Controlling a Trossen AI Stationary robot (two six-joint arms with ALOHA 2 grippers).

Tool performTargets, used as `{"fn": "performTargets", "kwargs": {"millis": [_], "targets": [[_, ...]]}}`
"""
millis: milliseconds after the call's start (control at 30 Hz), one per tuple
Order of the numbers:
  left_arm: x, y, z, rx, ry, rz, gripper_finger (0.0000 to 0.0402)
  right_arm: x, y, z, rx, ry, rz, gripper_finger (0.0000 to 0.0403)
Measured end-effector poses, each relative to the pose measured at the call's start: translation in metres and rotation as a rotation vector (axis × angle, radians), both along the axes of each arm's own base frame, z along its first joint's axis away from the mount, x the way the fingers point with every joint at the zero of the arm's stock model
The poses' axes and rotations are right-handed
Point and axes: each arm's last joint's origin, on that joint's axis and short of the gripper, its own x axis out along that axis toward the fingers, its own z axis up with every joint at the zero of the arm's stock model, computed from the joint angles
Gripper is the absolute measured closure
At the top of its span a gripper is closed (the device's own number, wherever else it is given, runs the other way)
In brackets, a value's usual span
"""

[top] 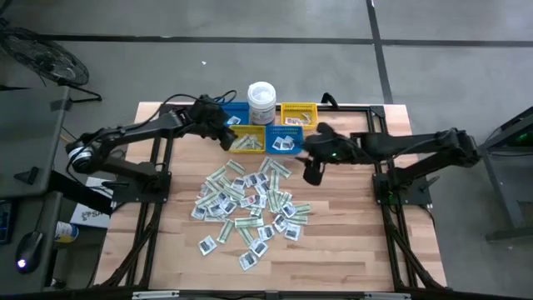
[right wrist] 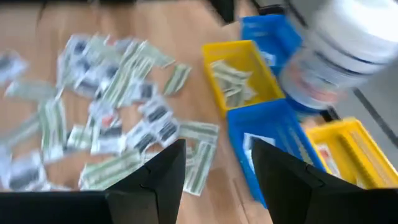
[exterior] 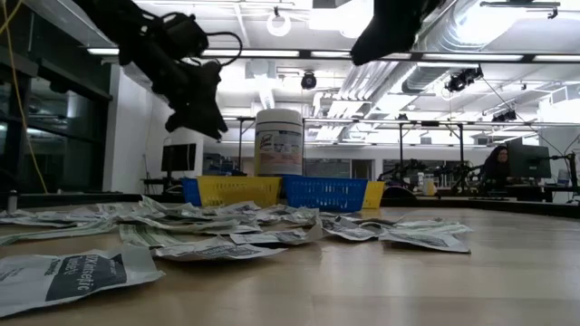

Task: Pick & Place First Aid Supplies
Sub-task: Put the green bandage pad into the left yellow bin

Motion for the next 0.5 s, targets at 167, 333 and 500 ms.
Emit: {"fn": "performTargets", "kwargs": {"millis": [167,333,500], "targets": [[-0.006,-0.014,0.011,-0.007,-0.007,-0.026,0.0268,0.025,0.002,-0.032,-0.029,0.136,0.139,0.0224],[-0.005,-0.035,0.018,-0.014,-0.022,-0.079,0.0268,0.046,0.003,-0.07,-0.072,0.278,0.215,0.0228],[0.002,-0.056,0.021,-0.04,-0.043,-0.145,0.0268,0.059,0.003,-0.099,-0.117,0.377,0.28,0.0235]]}}
